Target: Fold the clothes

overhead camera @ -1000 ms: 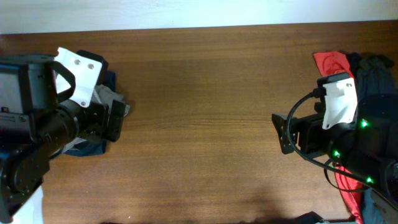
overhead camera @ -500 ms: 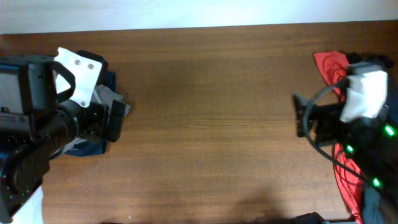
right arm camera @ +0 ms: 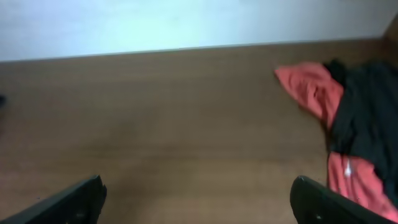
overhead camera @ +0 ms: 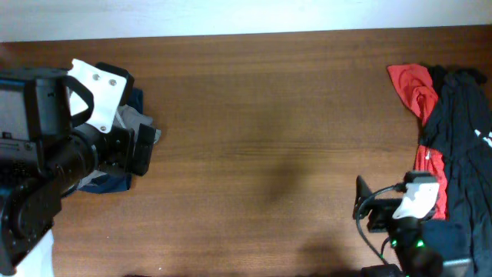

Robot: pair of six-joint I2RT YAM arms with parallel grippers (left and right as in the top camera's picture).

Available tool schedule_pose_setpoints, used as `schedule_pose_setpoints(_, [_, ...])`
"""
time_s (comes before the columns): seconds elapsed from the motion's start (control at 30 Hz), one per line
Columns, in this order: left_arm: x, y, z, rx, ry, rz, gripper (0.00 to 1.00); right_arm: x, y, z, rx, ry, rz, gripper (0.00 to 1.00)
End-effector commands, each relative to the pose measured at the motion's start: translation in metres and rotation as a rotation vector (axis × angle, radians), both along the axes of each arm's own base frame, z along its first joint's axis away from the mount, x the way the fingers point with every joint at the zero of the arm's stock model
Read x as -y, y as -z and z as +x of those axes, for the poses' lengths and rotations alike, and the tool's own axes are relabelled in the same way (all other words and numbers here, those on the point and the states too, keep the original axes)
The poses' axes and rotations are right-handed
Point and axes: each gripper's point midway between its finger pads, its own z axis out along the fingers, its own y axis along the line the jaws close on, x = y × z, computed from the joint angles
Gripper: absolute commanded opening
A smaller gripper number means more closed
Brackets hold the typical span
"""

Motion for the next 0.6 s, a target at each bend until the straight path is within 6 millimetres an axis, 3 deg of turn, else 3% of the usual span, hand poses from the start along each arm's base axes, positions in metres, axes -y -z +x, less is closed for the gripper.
schedule_pose_setpoints(0.0, [0.0, -0.001, -0.001, 0.005, -0.009, -0.005, 0.99, 0.002, 0.027, -0.003, -0.002, 0.019, 0.034, 0.99])
schedule_pose_setpoints(0.17, [0.0, -0.001, -0.001, 0.005, -0.009, -0.005, 0.99, -0.002, 0.069, -0.003, -0.054, 0.003, 0.038, 0.99])
schedule_pose_setpoints(0.57, [0.0, -0.001, -0.001, 0.005, -0.009, -0.005, 0.99, 0.013, 0.121, 0.01, -0.071, 0.076, 0.043, 0.99])
